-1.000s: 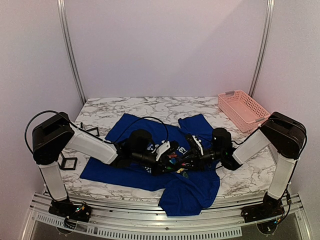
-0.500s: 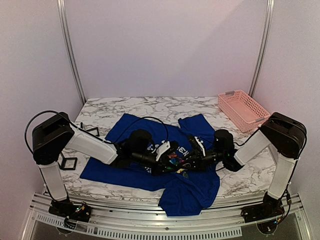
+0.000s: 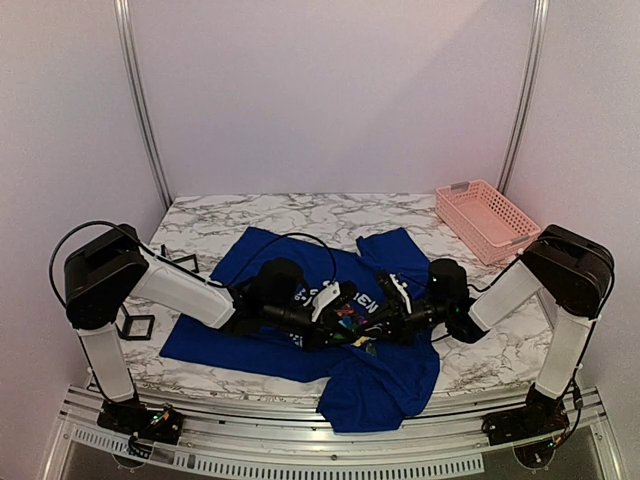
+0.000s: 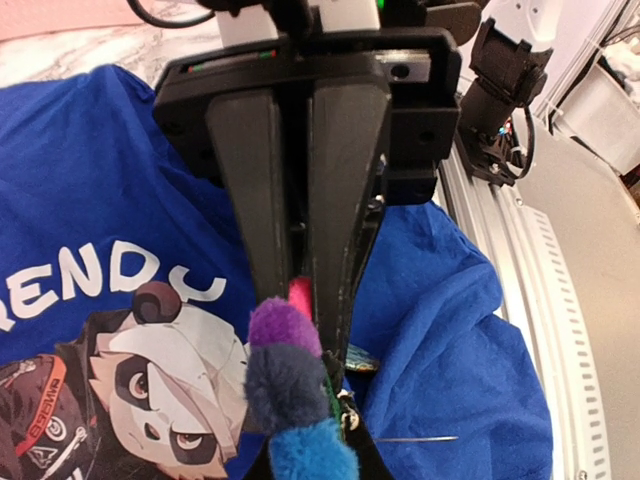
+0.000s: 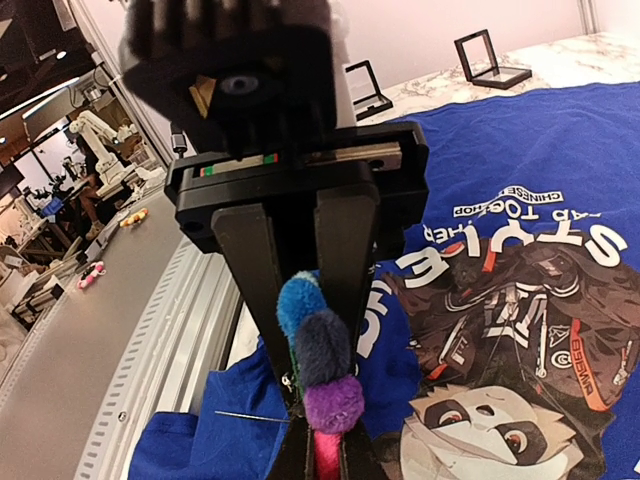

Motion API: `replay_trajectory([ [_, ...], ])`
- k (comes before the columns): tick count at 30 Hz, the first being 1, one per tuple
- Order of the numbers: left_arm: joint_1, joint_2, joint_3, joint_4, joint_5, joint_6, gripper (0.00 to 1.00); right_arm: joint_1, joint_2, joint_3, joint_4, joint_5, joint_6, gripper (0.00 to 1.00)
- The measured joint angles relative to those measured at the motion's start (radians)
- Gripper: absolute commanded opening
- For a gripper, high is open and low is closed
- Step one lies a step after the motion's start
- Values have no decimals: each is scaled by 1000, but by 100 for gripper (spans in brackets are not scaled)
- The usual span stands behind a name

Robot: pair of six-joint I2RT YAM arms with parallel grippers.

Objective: Pin the brooch onto the clothing
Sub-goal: Pin the clothing with brooches onto the flattened clothing.

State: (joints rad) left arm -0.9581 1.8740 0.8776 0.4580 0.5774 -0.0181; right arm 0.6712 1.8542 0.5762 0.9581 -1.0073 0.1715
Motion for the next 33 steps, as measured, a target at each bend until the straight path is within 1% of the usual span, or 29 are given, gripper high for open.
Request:
replay_trajectory([
  [5, 1, 0, -1, 0, 13, -11, 0, 0, 0, 0, 0, -9, -22, 1],
  [7, 1, 0, -1, 0, 14, -12, 0, 0, 0, 0, -2, -12, -23, 8],
  [11, 1, 0, -2, 0, 14, -8, 0, 0, 0, 8, -24, -22, -20, 12],
  [12, 1, 0, -2, 0, 13, -4, 0, 0, 0, 10, -29, -24, -17, 11],
  [14, 1, 0, -2, 1, 13, 0, 0, 0, 0, 14, -39, -27, -17, 2],
  [15, 2, 0, -2, 0, 15, 1, 2, 0, 0, 17, -42, -28, -18, 0],
  [19, 9, 0, -2, 1, 33, -12, 18, -2, 2, 23, -46, -33, -42, 0],
  [23, 15, 0, -2, 2, 43, 2, 23, -2, 2, 25, -58, -33, -28, 0],
  [26, 18, 0, -3, 2, 49, 10, 35, -4, 2, 27, -70, -31, -18, 0],
  [28, 20, 0, -4, 2, 57, 16, 41, -5, 3, 27, -80, -24, -15, 0],
  [31, 24, -2, -5, 1, 74, 27, 48, -7, 5, 29, -90, -20, -15, 0],
  [33, 29, -7, -5, -6, 82, 39, 51, -7, 8, 33, -98, -19, -14, 0],
])
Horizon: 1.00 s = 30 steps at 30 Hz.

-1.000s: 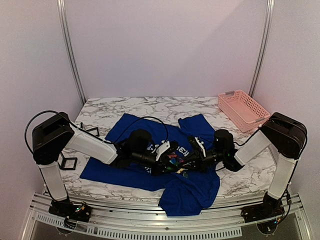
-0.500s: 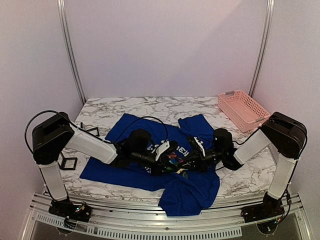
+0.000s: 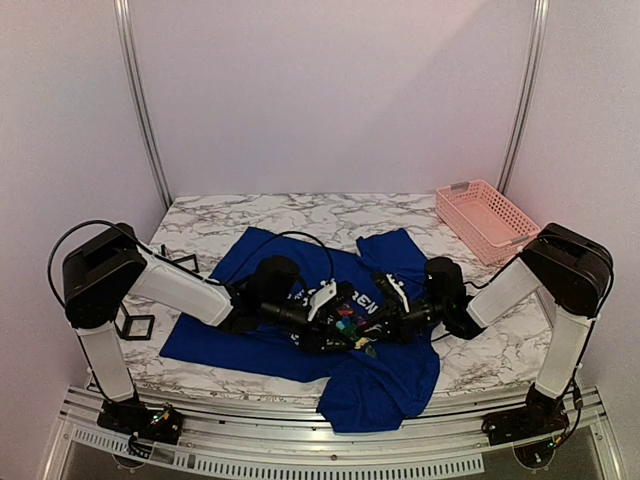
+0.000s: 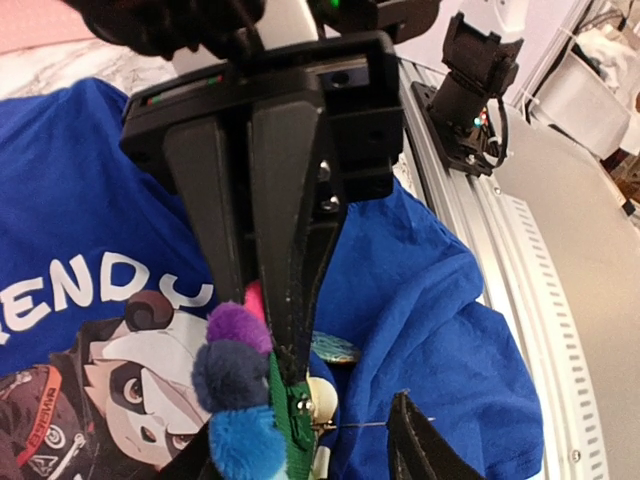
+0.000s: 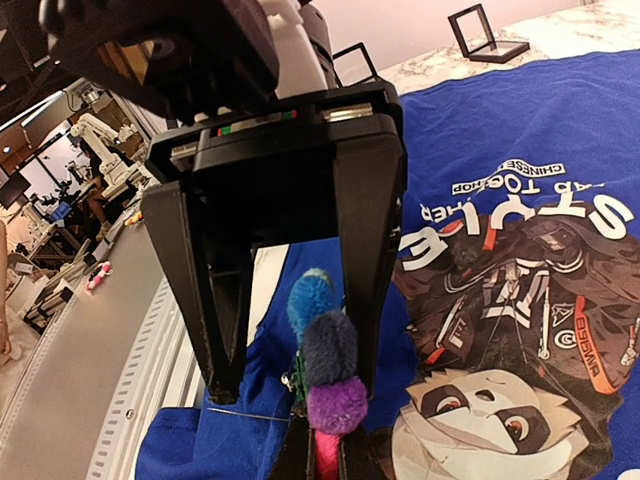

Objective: Pin the brooch onto the clothing
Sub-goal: Pin the clothing with brooches onto the flattened clothing.

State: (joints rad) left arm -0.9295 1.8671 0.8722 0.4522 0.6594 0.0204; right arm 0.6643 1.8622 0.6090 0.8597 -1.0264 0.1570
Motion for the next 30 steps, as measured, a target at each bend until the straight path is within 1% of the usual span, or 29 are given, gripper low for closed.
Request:
replay_trajectory([
  [1, 4, -5, 0, -8, 5, 7, 50, 0, 0, 1, -2, 0, 0, 0],
  [2, 8, -10, 0, -15, 8, 13, 47, 0, 0, 2, -4, 0, 0, 0],
  [5, 23, -29, 0, -47, 18, 26, 31, -2, 1, 2, -10, 0, 0, 0],
  [6, 29, -35, 0, -63, 23, 37, 28, -3, 1, 2, -11, 0, 0, 0],
  [11, 45, -42, 0, -121, 37, 61, 27, -4, 1, 2, -18, -1, 2, 0],
  [13, 45, -42, 0, -129, 40, 62, 25, -3, 1, 2, -23, -2, 3, 0],
  [15, 45, -42, 0, -130, 40, 62, 24, -4, 1, 2, -24, -4, 3, 0],
  [17, 44, -42, 0, -130, 40, 62, 29, -3, 1, 3, -25, -6, 3, 0],
  [20, 44, -42, 0, -131, 44, 66, 50, -4, 1, 4, -26, -5, 8, 0],
  [21, 44, -42, 0, -133, 46, 71, 55, -4, 1, 6, -27, -5, 11, 0],
  [23, 45, -43, -5, -137, 38, 101, 59, -4, 3, 11, -29, -5, 18, 0],
  [25, 45, -49, -14, -136, 26, 128, 60, -4, 10, 21, -34, -5, 24, 0],
  [30, 45, -136, -68, -135, -35, 280, 63, -4, 13, 30, -51, -5, 39, 0],
])
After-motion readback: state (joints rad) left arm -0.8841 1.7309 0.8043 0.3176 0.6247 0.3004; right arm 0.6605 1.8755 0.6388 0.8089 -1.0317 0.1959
